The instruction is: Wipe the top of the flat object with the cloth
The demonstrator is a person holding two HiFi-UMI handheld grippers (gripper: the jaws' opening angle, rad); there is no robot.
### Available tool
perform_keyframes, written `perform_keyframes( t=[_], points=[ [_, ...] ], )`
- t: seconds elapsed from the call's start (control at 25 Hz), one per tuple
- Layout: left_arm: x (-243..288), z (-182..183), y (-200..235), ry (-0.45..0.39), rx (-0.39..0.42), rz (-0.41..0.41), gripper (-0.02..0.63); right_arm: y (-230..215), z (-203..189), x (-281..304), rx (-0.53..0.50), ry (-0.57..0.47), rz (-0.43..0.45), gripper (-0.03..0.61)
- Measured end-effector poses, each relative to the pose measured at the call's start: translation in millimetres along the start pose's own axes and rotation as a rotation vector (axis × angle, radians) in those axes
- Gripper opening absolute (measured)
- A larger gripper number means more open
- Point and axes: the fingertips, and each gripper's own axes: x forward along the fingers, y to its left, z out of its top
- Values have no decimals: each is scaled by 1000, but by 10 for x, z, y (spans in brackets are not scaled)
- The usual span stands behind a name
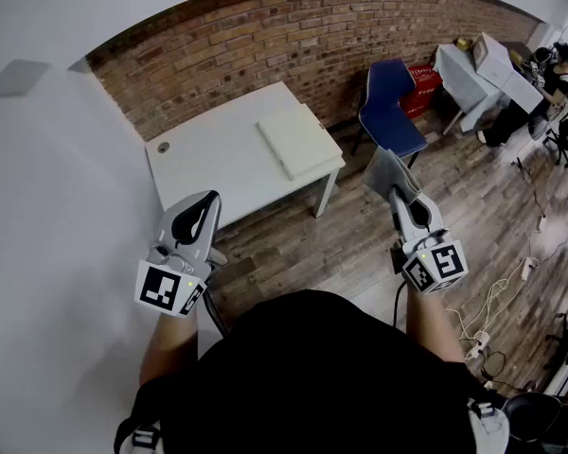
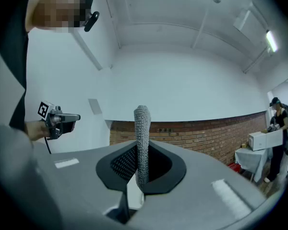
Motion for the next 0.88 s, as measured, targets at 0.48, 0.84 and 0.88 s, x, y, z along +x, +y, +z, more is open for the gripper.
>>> perform_keyframes(
  t=[0.48, 0.84, 0.88],
  points=[
    [314, -65, -372, 40, -32, 25, 2, -503, -205, -125, 41, 3, 27, 11],
    [401, -161, -698, 68, -61, 45, 2, -733, -351, -130, 87, 18, 80, 12],
    [395, -191, -742, 73, -65, 46, 2, -742, -380, -137, 89, 24, 86, 11]
  ],
)
